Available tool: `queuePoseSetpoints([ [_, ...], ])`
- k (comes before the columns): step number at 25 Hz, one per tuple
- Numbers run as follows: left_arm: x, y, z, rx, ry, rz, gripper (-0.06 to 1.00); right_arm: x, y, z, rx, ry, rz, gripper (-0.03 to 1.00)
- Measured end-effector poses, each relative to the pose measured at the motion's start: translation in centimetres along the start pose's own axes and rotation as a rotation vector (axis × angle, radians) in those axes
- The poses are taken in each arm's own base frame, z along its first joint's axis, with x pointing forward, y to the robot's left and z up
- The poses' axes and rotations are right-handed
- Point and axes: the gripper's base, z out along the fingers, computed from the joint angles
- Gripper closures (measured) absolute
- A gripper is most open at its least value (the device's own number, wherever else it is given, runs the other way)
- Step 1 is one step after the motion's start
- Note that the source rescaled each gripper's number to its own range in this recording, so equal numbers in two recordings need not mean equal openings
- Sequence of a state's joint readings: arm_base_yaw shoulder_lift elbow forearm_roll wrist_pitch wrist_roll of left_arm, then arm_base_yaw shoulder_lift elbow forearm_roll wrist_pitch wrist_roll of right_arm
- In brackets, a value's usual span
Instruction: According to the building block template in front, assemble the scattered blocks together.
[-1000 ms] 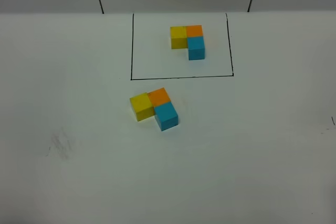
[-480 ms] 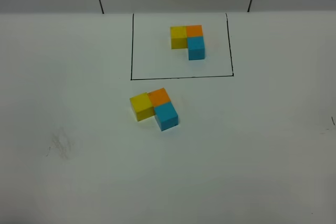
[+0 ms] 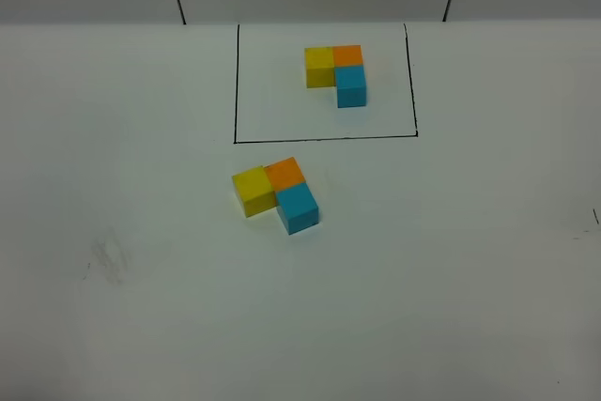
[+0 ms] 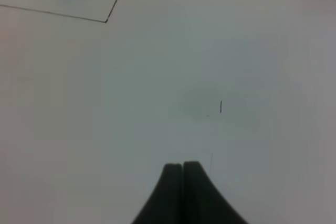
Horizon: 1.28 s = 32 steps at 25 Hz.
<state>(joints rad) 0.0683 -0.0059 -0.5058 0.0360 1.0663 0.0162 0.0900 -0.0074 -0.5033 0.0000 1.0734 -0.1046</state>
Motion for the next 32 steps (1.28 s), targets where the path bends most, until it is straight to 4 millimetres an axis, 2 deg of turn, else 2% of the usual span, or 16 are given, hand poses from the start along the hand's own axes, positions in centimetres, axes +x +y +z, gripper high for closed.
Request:
queuePoseSetpoints([
  [23, 0.0, 0.0, 0.0, 0.0, 0.0, 0.0, 0.94, 0.0, 0.0, 0.0, 0.0, 0.0, 0.001, 0.97],
  [32, 0.0, 0.0, 0.0, 0.0, 0.0, 0.0, 0.94, 0.0, -0.04, 0.0, -0.054, -0.006, -0.027, 0.97],
])
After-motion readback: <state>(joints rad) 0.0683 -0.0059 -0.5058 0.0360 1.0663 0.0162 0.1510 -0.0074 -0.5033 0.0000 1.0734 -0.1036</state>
